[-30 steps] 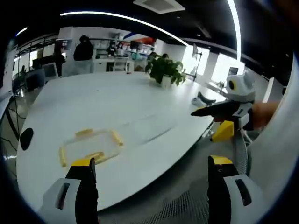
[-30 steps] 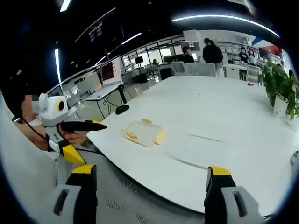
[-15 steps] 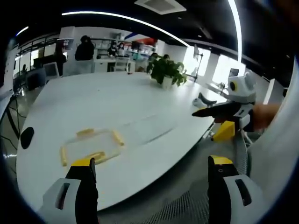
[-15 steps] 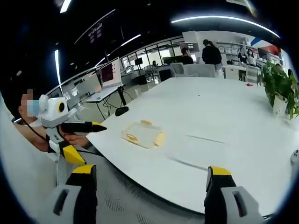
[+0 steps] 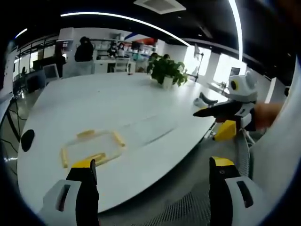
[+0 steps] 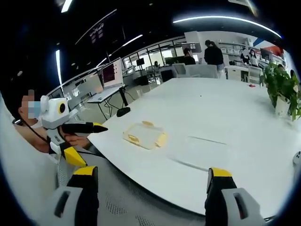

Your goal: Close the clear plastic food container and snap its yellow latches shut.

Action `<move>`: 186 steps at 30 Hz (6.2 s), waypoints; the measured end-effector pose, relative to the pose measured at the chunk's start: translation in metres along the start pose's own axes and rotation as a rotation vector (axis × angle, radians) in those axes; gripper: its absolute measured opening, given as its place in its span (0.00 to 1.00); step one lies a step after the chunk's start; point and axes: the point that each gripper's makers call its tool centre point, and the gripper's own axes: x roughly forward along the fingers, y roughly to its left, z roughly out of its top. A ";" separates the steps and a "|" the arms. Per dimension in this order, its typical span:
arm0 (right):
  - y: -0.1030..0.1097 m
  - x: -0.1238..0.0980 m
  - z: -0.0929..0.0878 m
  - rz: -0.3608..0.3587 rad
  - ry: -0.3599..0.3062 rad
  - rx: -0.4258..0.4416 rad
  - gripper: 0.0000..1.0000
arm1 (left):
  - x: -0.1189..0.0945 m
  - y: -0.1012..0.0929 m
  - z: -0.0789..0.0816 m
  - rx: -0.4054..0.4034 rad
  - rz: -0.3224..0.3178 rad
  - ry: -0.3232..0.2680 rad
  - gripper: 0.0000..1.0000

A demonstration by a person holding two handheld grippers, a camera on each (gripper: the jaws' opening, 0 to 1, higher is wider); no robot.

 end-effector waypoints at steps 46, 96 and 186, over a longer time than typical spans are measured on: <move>0.002 0.003 0.000 0.000 0.007 -0.016 0.99 | -0.001 0.001 0.004 -0.034 -0.017 -0.016 0.99; 0.013 0.021 0.036 0.040 -0.002 -0.096 0.95 | -0.020 0.051 0.032 -0.078 0.027 -0.071 0.99; 0.007 0.144 0.061 0.182 0.199 -0.507 0.85 | 0.006 0.145 0.003 0.407 -0.144 0.253 0.91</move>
